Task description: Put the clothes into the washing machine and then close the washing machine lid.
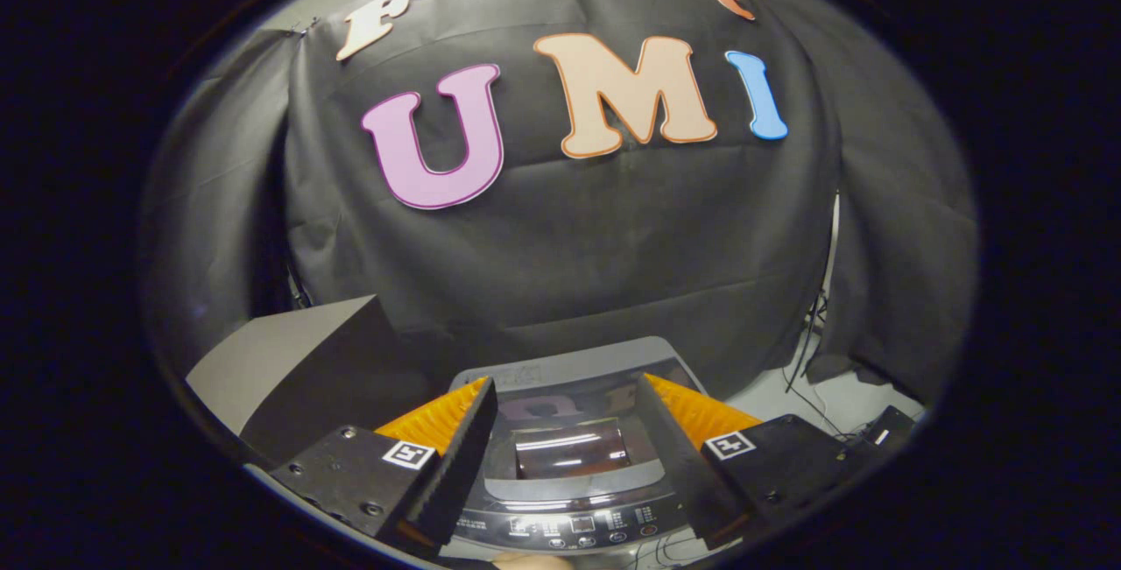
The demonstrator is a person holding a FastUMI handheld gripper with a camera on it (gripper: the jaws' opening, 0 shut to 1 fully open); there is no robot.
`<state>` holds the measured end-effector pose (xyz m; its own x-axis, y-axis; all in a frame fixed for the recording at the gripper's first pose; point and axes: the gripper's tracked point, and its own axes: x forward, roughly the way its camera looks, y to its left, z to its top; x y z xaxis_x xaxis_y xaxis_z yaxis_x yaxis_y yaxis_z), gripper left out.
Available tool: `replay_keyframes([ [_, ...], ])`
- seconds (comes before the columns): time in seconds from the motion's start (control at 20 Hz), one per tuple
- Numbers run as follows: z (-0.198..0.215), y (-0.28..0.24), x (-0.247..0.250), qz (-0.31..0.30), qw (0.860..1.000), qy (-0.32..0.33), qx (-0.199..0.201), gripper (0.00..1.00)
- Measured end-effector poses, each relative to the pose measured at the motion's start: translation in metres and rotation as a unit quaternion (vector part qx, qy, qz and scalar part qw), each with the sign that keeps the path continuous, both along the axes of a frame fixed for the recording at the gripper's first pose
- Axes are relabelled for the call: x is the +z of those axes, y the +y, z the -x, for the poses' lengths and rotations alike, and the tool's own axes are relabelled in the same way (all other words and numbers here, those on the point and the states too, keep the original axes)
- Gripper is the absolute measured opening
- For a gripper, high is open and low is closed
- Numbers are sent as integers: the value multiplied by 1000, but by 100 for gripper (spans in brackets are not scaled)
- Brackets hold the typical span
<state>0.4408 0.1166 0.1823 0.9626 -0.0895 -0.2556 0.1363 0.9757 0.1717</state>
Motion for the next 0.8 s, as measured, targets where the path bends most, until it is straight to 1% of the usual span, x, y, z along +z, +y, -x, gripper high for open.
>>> replay_keyframes([
  [0.2, 3, 3, 6, 4, 1000, -14, 8, 97],
  [0.4, 19, -4, 20, 13, 998, -60, 19, 96],
  [0.65, 63, -34, 38, 35, 992, -121, 11, 96],
  [0.8, 95, -59, 37, 56, 988, -141, -7, 96],
])
